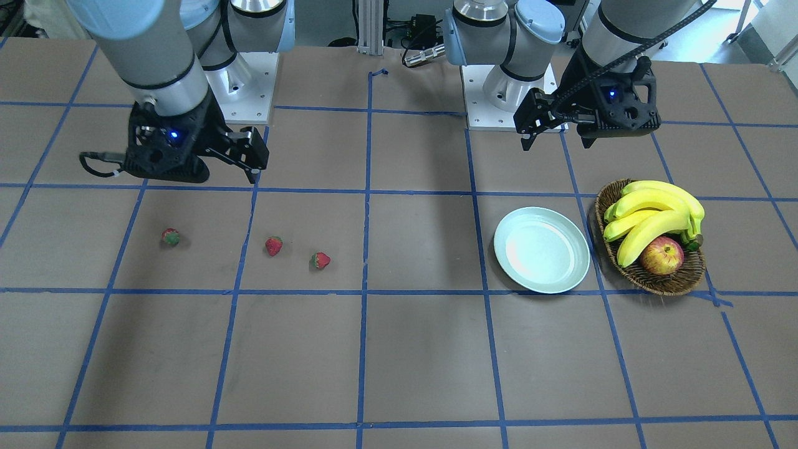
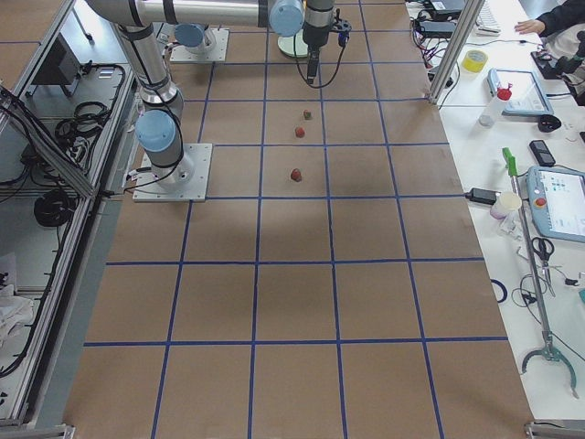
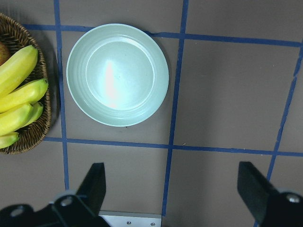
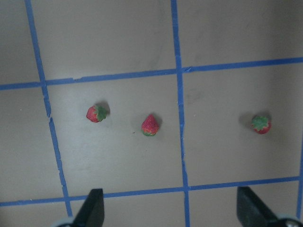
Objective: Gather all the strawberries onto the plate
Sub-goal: 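Grasp the strawberry nearest the plate with the right gripper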
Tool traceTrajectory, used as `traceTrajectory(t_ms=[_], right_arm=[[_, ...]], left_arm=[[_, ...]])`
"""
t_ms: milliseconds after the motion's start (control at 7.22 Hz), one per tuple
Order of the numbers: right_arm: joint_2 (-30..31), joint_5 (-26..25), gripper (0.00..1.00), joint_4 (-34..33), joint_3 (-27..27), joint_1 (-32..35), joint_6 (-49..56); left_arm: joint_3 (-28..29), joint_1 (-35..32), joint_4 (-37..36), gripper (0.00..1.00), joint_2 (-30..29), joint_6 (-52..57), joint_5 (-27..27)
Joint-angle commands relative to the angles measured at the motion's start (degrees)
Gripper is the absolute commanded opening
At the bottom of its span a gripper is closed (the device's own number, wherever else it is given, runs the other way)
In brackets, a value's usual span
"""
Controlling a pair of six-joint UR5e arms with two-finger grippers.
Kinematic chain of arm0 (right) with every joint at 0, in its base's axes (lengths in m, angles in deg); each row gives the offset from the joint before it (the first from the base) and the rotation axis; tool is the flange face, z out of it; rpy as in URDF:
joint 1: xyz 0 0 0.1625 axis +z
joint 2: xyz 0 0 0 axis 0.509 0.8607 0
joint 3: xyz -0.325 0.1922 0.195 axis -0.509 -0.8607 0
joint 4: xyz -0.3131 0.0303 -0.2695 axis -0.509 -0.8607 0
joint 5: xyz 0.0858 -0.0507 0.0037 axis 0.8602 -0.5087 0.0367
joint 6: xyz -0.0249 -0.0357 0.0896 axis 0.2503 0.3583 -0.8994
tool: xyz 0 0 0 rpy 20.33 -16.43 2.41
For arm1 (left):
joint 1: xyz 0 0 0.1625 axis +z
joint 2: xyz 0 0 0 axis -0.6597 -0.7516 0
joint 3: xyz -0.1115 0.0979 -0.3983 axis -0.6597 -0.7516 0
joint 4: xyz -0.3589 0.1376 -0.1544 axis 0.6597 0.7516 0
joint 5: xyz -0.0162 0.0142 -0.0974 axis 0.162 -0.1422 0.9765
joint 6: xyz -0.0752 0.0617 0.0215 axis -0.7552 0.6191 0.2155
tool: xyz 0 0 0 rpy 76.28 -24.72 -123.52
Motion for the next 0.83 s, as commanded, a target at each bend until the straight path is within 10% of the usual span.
traceTrajectory(t_ms=[0, 693], right_arm=[[-7.31, 1.94, 1.00, -16.65, 6.51, 5.38, -6.92], [-17.87, 1.86, 1.00, -36.25, 15.25, 8.47, -11.61]], left_arm=[[-0.22, -0.04, 0.17, 1.00, 0.08, 0.00, -0.34], [-0.22, -0.03, 0.17, 1.00, 0.08, 0.00, -0.87]])
